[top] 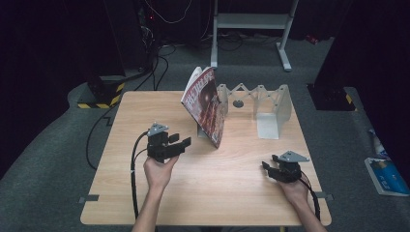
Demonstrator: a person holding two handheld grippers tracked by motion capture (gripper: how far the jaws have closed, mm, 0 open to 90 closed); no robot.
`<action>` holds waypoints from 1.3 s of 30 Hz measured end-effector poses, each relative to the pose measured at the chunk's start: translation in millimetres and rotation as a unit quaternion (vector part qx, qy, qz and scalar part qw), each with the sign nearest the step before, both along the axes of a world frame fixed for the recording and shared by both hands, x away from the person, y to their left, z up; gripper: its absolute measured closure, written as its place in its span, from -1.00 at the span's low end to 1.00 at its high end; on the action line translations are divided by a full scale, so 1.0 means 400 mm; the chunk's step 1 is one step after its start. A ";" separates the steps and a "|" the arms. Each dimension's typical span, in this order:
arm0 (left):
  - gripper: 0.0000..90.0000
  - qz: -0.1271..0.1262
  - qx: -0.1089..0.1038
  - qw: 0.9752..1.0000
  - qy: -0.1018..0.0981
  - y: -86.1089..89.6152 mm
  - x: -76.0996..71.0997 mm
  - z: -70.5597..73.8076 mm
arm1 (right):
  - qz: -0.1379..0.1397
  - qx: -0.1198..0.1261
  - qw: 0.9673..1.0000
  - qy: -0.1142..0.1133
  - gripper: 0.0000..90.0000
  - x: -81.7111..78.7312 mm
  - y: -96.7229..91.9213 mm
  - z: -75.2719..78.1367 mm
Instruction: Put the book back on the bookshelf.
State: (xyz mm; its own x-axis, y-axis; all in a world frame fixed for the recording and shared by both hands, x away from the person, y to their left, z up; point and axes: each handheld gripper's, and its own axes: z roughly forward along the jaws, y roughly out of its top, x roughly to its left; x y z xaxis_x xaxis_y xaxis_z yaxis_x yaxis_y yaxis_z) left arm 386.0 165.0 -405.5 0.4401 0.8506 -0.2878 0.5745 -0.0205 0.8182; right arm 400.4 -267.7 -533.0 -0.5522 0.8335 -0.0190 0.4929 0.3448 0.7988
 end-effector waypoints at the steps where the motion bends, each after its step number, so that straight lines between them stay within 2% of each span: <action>1: -0.03 0.001 -0.002 1.000 0.003 -0.002 0.000 -0.002 | 0.000 0.000 1.000 0.000 -0.02 0.000 0.000 0.000; 33: -0.03 -0.002 -0.010 0.999 0.039 -0.027 0.013 -0.087 | 0.001 -0.001 1.000 -0.001 -0.02 0.000 0.000 0.000; 39: -0.03 -0.004 0.000 0.999 0.042 -0.042 0.020 -0.101 | 0.002 -0.001 1.000 -0.001 -0.02 0.000 0.000 0.000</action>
State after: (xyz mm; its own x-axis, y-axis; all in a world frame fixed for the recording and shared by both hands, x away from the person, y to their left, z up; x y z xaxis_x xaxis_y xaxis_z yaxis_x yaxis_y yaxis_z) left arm 393.8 148.1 -445.7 0.4213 0.8470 -0.3243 0.6414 -0.0254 0.7668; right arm 400.4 -267.8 -532.9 -0.5548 0.8317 -0.0214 0.4907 0.3478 0.7989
